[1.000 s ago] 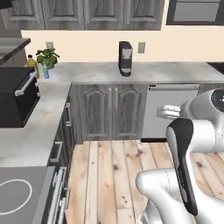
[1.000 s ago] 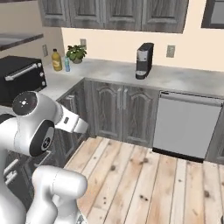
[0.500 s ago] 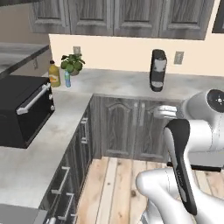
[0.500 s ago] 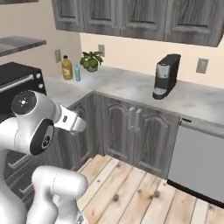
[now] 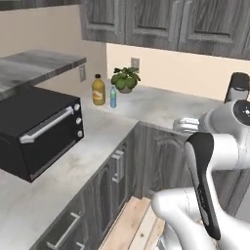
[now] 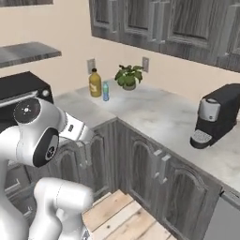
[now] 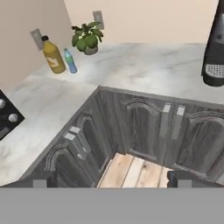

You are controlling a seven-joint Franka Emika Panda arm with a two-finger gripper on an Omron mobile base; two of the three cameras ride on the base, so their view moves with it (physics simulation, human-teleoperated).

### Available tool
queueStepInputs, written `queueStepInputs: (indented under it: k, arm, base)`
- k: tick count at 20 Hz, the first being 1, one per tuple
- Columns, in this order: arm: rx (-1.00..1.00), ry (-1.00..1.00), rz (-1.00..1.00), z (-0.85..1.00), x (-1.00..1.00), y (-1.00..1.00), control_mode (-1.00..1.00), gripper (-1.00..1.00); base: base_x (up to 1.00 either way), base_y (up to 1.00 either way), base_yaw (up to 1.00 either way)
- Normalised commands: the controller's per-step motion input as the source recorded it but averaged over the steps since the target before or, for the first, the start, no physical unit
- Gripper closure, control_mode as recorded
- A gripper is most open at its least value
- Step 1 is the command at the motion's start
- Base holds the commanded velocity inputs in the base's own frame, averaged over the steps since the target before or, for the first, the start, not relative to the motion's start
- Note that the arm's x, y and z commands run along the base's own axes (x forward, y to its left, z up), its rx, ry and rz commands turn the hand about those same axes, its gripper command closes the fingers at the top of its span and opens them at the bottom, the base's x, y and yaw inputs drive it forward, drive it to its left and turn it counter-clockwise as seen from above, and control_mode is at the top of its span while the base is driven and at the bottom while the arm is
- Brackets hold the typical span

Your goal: Place the drinks on the dining counter in a tight cluster.

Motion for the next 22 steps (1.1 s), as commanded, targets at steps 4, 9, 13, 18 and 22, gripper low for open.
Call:
queueStepInputs:
  k: [4,9,13,18,22]
  arm:
    - [0.0,0.0,0.0,0.0,0.0,0.0,1.0,-1.0]
    - [0.0,0.0,0.0,0.0,0.0,0.0,1.0,-1.0]
    - [0.0,0.0,0.0,0.0,0.0,0.0,1.0,-1.0]
    - [0.0,0.0,0.0,0.0,0.0,0.0,1.0,-1.0]
    - [0.0,0.0,0.0,0.0,0.0,0.0,1.0,-1.0]
  base:
    - [1.0,-0.43,0.58]
    - [0.92,-0.63,0.39]
    - [0.68,-0.22,0.18]
    - [0.56,0.01,0.0]
    - [0.76,0.1,-0.01]
